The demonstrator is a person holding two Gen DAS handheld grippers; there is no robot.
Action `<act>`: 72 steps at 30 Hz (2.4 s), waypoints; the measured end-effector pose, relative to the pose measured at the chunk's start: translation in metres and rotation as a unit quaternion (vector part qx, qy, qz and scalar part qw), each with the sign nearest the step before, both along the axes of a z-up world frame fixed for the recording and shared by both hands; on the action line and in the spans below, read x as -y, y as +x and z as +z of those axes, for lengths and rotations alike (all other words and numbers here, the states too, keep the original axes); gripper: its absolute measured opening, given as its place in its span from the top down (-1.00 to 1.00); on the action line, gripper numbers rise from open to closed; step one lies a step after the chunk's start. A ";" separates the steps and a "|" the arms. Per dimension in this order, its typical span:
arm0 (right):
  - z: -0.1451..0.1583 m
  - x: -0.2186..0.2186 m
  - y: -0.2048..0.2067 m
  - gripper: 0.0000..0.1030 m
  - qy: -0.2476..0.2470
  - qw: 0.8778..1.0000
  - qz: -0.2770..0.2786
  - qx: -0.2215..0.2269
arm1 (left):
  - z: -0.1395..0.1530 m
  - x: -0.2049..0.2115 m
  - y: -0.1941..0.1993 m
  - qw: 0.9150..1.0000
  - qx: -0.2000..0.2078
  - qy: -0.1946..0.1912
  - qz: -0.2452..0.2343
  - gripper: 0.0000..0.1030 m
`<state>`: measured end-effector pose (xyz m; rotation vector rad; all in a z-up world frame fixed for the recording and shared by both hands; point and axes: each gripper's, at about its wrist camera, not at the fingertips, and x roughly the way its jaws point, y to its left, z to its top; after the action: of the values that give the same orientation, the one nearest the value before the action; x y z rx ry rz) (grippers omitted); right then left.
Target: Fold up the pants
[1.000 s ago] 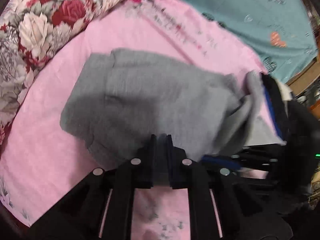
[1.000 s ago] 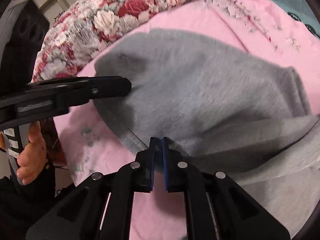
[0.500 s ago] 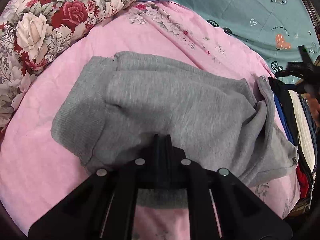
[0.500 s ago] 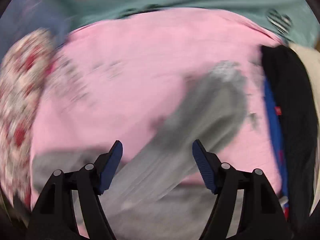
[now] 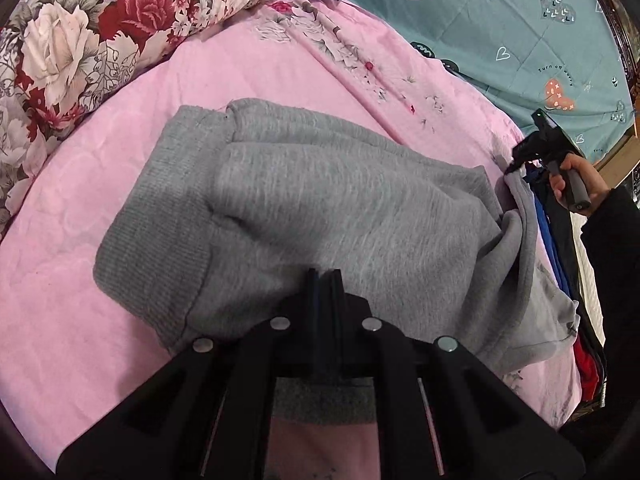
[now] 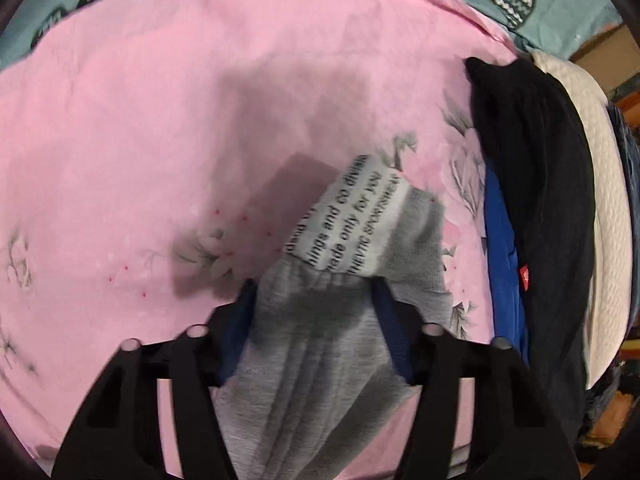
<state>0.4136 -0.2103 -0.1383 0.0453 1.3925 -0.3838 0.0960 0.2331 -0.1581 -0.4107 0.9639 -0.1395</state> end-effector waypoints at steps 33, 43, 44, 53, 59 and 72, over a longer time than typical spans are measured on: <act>0.010 0.195 -0.411 0.85 0.253 0.928 -0.102 0.255 | 0.016 0.012 -0.015 0.999 -0.003 0.036 0.000 0.75; -0.002 0.192 -0.416 0.10 0.192 0.956 -0.118 0.189 | 0.049 0.099 -0.029 0.991 0.028 0.028 -0.125 0.20; 0.002 0.191 -0.418 0.09 0.176 0.958 -0.118 0.193 | 0.047 0.108 -0.027 0.990 0.023 0.032 -0.135 0.20; 0.064 0.092 -0.417 0.06 0.189 0.950 0.084 0.234 | 0.019 0.144 -0.007 0.985 -0.024 0.039 -0.168 0.20; 0.046 -0.049 -0.359 0.26 0.248 0.907 0.293 0.174 | 0.014 0.141 -0.019 0.985 -0.025 0.040 -0.164 0.19; 0.015 -0.109 -0.348 0.74 0.216 0.902 0.367 0.069 | 0.045 0.152 -0.027 0.983 0.012 0.006 -0.185 0.02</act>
<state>0.0656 -0.1014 -0.1238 -0.0896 1.2280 0.5530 0.0687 0.0808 -0.1128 -0.2149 1.0092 -0.4746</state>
